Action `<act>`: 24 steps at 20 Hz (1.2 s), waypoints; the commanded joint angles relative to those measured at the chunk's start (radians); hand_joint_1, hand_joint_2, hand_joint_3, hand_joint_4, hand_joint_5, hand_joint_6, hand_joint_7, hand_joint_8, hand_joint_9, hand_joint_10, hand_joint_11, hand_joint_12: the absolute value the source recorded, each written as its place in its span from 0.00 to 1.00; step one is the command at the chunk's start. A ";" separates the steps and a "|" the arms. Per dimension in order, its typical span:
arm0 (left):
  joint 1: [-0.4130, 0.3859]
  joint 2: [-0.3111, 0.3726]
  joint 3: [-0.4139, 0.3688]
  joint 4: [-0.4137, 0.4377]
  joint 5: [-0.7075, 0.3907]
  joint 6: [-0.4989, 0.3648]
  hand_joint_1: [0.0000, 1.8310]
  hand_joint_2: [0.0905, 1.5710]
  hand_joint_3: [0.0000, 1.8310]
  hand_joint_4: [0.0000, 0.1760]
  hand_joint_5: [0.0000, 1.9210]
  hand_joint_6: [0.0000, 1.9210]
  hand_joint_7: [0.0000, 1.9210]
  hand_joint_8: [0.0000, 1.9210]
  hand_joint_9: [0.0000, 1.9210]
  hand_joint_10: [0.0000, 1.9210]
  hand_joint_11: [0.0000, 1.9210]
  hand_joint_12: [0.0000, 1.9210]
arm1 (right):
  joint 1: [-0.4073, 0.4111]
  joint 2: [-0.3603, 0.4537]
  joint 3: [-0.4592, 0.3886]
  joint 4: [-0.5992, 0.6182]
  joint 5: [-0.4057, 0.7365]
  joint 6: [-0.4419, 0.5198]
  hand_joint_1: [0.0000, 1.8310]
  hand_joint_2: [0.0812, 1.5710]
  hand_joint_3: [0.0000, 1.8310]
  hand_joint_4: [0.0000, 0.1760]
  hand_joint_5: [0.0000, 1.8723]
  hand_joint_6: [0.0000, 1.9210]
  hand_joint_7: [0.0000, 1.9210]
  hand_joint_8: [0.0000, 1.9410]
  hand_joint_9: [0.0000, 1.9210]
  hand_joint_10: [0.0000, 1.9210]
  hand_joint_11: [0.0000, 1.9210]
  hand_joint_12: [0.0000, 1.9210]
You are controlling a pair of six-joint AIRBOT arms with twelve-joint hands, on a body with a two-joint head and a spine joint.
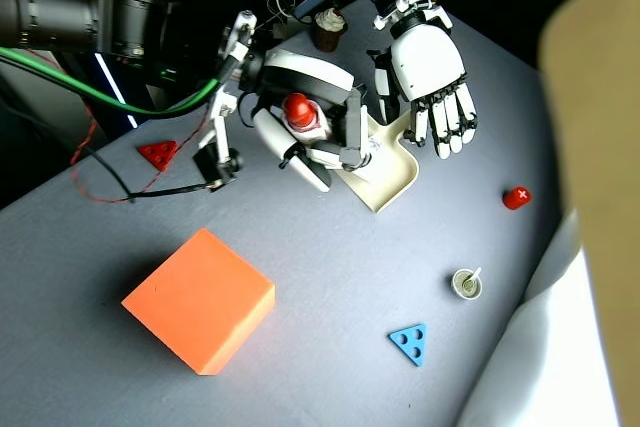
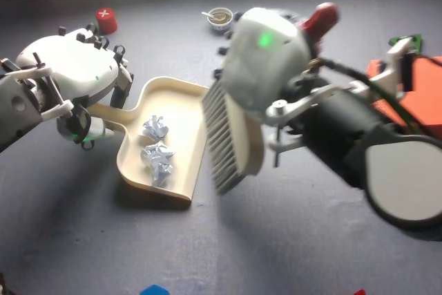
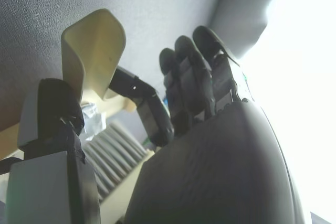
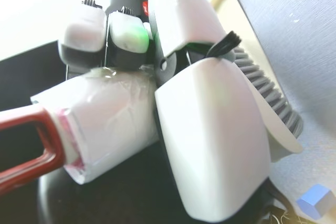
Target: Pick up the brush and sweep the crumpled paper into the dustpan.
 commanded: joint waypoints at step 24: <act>-0.046 0.020 -0.004 0.023 -0.088 0.010 0.47 0.62 0.00 0.55 0.33 0.00 0.19 0.00 0.15 0.00 0.00 0.42 | -0.071 0.236 -0.312 -0.009 -0.187 -0.198 0.65 0.63 0.00 0.00 0.64 0.32 0.49 1.00 0.53 1.00 0.54 1.00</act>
